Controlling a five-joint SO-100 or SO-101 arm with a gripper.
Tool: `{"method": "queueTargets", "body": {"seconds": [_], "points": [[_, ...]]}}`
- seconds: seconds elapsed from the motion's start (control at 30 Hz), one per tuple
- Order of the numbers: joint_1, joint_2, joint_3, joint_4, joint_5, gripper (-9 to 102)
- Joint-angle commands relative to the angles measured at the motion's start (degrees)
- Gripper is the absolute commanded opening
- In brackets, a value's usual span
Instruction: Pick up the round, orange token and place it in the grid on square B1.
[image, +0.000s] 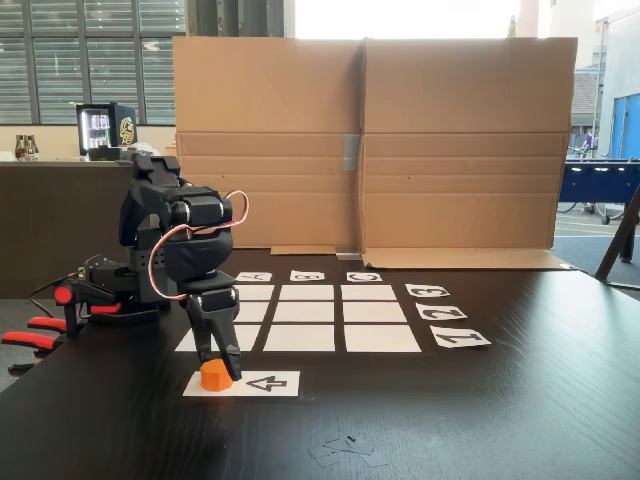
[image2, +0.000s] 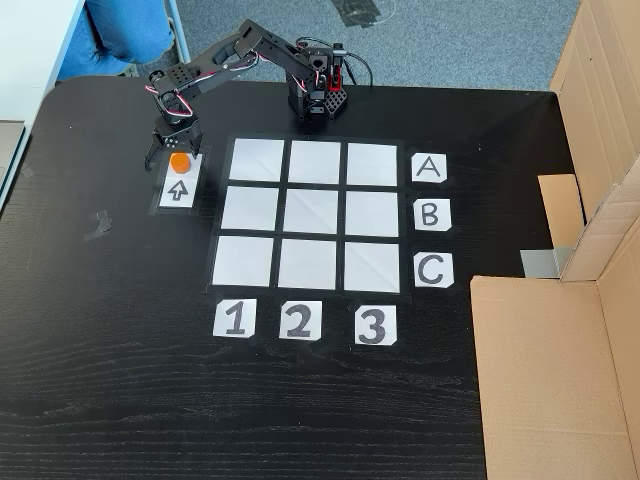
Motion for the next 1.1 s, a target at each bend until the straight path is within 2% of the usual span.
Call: {"method": "queueTargets", "body": {"seconds": [0.0, 0.33, 0.37, 0.43, 0.47, 0.8, 1.07], "points": [[0.3, -0.2, -2.8, 0.3, 0.2, 48], [0.1, -1.7, -4.7, 0.0, 0.4, 46], [0.3, -1.8, -4.7, 0.0, 0.4, 39], [0.6, -2.3, -5.8, -0.4, 0.3, 7], [0.7, -2.4, -6.0, -0.4, 0.2, -1], [1.1, -1.0, -5.3, -0.4, -2.0, -1], [6.1, 17.0, 1.2, -0.9, -5.4, -1]]}}
